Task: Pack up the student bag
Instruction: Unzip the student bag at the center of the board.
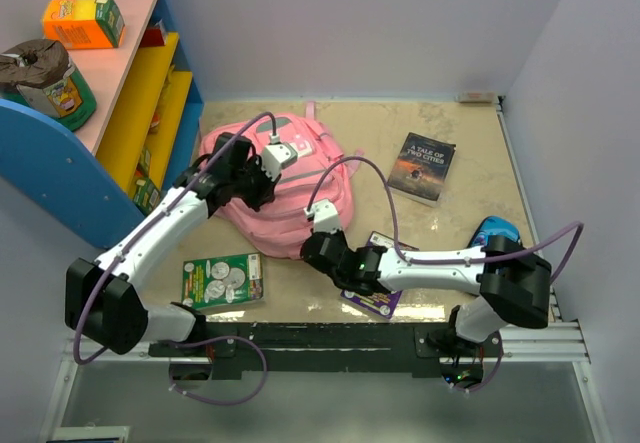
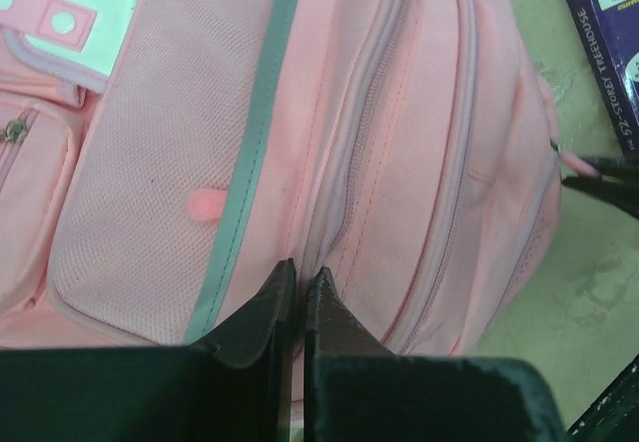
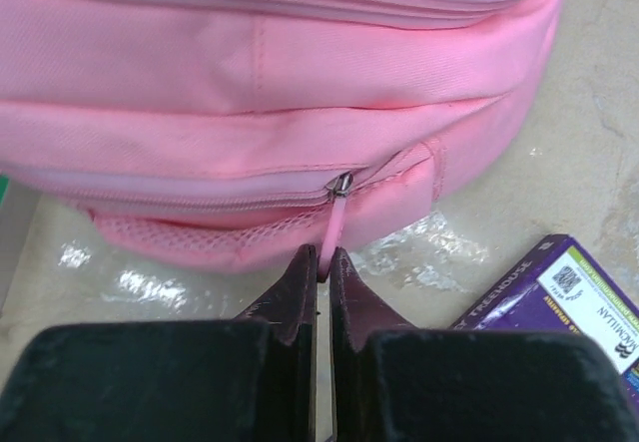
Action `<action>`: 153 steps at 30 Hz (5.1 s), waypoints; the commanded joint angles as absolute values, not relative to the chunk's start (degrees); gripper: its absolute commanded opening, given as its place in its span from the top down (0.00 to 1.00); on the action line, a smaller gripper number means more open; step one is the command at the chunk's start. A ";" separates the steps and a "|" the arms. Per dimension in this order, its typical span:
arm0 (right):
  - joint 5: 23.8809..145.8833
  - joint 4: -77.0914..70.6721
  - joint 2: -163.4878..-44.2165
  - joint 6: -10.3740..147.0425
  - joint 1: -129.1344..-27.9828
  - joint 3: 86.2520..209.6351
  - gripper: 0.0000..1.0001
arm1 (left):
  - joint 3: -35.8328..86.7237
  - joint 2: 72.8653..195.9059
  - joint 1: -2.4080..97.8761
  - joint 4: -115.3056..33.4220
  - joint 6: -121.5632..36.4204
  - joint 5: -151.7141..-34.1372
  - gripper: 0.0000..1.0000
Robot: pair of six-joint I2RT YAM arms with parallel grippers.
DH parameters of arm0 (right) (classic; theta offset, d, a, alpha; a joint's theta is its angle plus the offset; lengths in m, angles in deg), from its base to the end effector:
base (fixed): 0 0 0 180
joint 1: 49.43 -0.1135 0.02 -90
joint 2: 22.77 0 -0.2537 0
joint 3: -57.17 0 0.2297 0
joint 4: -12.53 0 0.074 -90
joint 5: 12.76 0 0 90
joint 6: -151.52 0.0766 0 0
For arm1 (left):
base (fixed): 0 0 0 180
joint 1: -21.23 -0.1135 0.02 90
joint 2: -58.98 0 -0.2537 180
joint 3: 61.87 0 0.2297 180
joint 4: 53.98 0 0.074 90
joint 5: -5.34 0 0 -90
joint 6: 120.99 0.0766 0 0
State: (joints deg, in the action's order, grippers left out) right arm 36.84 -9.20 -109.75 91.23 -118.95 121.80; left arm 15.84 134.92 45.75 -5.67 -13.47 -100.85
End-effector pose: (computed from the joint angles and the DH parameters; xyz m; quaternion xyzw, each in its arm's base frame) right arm 0.1564 0.2769 0.1874 -0.1676 0.8584 0.0729 0.4794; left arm 0.2545 -0.1396 0.2596 0.3785 0.8398 -0.1529 0.3579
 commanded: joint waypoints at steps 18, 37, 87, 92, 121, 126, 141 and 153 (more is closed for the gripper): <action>39.27 -10.34 -115.23 94.46 -125.82 135.07 1.00 | 20.34 134.13 46.37 -19.50 -29.32 -104.97 1.00; 41.37 -8.68 -110.31 94.83 -124.03 128.90 1.00 | 15.95 133.06 48.39 -21.76 -32.29 -113.40 1.00; 61.14 2.73 -91.67 100.28 -98.05 113.44 0.28 | 13.39 132.46 43.21 -21.96 -23.61 -107.69 1.00; 69.15 6.52 -95.10 102.91 -94.88 113.01 0.29 | 13.39 132.46 43.21 -22.14 -23.61 -108.39 1.00; 80.76 24.72 -108.37 112.76 -90.04 120.64 1.00 | 27.98 130.88 43.21 -8.89 -19.48 -114.55 0.38; 70.76 22.88 -108.21 114.69 -92.66 123.63 1.00 | 24.83 125.96 44.96 0.88 -19.92 -117.01 0.39; 53.07 16.55 -100.11 115.13 -94.69 121.17 1.00 | 11.47 124.90 53.47 5.46 -9.03 -128.60 0.69; 46.05 12.68 -98.19 113.29 -99.26 121.88 1.00 | 4.69 127.61 58.15 -4.55 -11.73 -101.50 0.73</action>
